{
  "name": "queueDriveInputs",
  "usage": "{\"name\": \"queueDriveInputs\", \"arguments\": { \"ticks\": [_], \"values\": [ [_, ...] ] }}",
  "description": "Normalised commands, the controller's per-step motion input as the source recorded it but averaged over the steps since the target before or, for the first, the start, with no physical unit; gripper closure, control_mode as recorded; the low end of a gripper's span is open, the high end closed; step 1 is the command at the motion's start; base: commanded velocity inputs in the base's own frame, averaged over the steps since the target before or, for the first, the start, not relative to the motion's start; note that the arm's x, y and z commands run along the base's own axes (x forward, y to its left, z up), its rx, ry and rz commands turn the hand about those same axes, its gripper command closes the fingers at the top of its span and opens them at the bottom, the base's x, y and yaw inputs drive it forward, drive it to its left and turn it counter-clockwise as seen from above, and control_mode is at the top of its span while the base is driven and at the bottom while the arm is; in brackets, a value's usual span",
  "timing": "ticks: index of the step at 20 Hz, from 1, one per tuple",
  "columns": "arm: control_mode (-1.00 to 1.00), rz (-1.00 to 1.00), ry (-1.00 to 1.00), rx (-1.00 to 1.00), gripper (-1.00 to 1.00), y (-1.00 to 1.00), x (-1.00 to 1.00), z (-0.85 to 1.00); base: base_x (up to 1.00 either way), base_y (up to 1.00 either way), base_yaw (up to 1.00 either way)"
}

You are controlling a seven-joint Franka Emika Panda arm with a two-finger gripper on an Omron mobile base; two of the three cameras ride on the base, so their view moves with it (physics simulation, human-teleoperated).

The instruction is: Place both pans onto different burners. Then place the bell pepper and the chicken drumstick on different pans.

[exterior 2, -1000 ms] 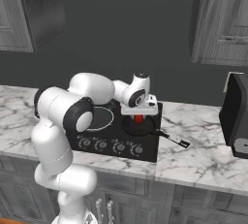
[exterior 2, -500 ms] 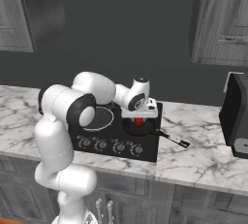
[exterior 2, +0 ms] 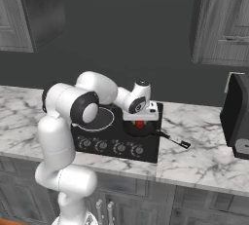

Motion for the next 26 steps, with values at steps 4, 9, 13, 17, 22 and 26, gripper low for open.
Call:
{"name": "queueDriveInputs", "arguments": {
  "ticks": [4,9,13,17,22,26],
  "values": [
    [-1.0,0.0,0.0,0.0,1.0,-0.04,0.03,-0.2,0.0,0.0,0.0],
    [-1.0,0.0,0.0,0.0,-1.0,0.0,0.0,-0.15,0.0,0.0,0.0],
    [-1.0,0.0,0.0,0.0,-1.0,0.0,0.04,0.0,0.0,0.0,0.0],
    [-1.0,0.0,0.0,0.0,-1.0,0.0,0.0,0.0,0.0,0.0,0.0],
    [-1.0,0.0,0.0,0.0,-1.0,0.0,0.0,0.0,0.0,0.0,0.0],
    [-1.0,0.0,0.0,0.01,-1.0,0.0,0.0,0.2,0.0,0.0,0.0]
  ]
}}
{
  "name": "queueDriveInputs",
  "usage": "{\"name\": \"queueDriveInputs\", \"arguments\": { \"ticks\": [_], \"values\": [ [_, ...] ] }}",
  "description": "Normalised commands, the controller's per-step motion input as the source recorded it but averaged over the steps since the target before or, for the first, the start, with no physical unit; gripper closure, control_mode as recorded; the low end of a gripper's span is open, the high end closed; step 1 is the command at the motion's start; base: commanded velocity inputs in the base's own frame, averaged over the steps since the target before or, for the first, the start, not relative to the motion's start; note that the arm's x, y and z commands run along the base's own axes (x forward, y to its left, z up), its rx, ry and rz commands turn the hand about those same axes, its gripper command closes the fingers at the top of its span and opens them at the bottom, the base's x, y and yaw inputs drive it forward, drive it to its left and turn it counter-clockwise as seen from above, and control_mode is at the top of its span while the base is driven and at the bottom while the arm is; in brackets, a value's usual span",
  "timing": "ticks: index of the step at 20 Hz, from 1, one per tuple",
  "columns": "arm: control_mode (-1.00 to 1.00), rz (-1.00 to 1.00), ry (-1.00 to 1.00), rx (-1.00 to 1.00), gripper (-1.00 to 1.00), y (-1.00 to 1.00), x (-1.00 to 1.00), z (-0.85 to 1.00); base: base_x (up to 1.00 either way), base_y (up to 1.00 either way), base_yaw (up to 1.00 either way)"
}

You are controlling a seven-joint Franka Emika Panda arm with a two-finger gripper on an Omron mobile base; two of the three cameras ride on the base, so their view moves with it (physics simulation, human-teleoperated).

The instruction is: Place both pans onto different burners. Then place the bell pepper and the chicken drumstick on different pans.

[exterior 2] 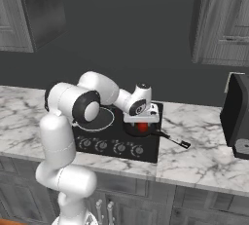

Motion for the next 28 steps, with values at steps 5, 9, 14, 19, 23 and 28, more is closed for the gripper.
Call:
{"name": "queueDriveInputs", "arguments": {
  "ticks": [5,9,14,19,23,28],
  "values": [
    [-1.0,0.0,0.0,0.0,-1.0,0.03,-0.05,0.61,0.0,0.0,0.0],
    [-1.0,0.0,0.0,0.0,-1.0,0.19,-0.11,0.53,0.0,0.0,0.0],
    [-1.0,0.0,0.07,0.0,-1.0,0.5,-0.07,0.34,0.0,0.0,0.0],
    [-1.0,0.0,0.08,0.02,-1.0,0.68,-0.23,0.19,0.0,0.0,0.0],
    [-1.0,-0.01,0.05,0.03,-1.0,0.75,-0.38,0.13,0.0,0.0,0.0],
    [-1.0,-0.05,0.0,0.06,-1.0,0.75,-0.46,0.1,0.0,0.0,0.0]
  ]
}}
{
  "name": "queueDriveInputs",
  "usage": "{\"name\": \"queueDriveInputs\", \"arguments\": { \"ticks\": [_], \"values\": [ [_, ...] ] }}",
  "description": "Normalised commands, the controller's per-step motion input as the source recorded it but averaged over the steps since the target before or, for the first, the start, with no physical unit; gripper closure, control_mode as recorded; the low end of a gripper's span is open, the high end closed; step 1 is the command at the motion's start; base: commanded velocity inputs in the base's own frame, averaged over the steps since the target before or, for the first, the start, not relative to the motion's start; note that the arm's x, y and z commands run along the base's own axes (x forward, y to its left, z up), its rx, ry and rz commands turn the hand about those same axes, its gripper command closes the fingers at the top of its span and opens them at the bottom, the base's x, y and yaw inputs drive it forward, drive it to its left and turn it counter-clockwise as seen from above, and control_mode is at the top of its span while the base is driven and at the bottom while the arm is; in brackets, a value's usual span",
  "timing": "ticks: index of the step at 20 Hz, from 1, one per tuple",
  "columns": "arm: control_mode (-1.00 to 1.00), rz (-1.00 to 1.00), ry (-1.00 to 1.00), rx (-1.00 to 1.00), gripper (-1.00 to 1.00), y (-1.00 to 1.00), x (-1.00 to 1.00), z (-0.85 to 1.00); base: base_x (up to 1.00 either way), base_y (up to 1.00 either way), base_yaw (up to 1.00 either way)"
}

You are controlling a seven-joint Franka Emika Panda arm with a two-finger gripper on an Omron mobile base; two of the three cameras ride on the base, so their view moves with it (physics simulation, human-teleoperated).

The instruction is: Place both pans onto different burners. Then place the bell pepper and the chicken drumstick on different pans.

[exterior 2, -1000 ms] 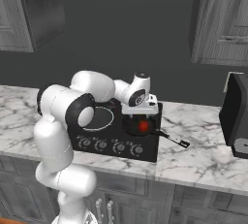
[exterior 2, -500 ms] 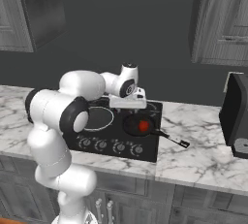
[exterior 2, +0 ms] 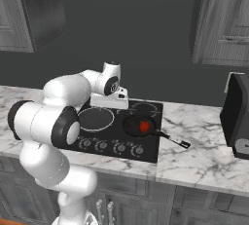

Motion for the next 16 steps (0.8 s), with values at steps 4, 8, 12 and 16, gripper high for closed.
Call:
{"name": "queueDriveInputs", "arguments": {
  "ticks": [4,8,12,16],
  "values": [
    [-1.0,-0.08,0.0,0.01,-1.0,0.82,-0.51,0.06,0.0,0.0,0.0],
    [-1.0,-0.08,0.0,0.0,-1.0,0.82,-0.44,0.02,0.0,0.0,0.0],
    [-1.0,-0.09,0.0,0.0,-1.0,0.88,-0.29,0.08,0.0,0.0,0.0],
    [-1.0,-0.07,0.0,0.0,-1.0,0.81,-0.13,0.17,0.0,0.0,0.0]
  ]
}}
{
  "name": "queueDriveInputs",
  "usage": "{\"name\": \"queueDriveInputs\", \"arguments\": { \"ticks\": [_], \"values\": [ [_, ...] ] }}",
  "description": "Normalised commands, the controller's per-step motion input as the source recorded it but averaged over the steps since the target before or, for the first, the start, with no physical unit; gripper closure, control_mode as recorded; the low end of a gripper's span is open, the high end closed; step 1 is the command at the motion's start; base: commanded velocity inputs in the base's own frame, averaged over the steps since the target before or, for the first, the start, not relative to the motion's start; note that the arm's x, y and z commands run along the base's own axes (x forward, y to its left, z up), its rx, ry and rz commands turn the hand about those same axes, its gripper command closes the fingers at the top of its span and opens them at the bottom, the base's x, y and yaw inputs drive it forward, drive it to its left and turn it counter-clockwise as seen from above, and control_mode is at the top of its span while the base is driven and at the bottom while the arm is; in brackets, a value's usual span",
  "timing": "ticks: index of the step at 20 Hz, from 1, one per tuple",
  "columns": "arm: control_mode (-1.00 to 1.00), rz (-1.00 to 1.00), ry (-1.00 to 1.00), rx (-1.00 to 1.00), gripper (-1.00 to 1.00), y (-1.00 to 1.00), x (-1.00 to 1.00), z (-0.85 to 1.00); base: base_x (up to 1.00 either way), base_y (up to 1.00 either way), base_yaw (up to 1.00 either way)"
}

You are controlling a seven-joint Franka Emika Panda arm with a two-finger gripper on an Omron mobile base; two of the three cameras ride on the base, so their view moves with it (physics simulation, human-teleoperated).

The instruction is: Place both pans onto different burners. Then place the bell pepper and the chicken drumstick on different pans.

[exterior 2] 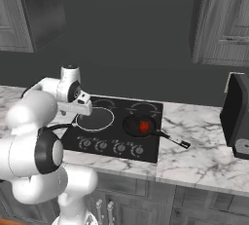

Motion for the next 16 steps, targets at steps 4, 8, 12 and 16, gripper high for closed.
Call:
{"name": "queueDriveInputs", "arguments": {
  "ticks": [4,8,12,16],
  "values": [
    [-1.0,-0.04,0.0,0.0,-1.0,0.77,-0.06,0.13,0.0,0.0,0.0],
    [-1.0,-0.01,0.0,0.0,-1.0,0.71,-0.01,0.12,0.0,0.0,0.0],
    [-1.0,-0.01,0.04,0.0,-1.0,0.74,-0.11,0.01,0.0,0.0,0.0],
    [-1.0,0.0,0.01,0.0,-1.0,0.65,0.0,0.0,0.0,0.0,0.0]
  ]
}}
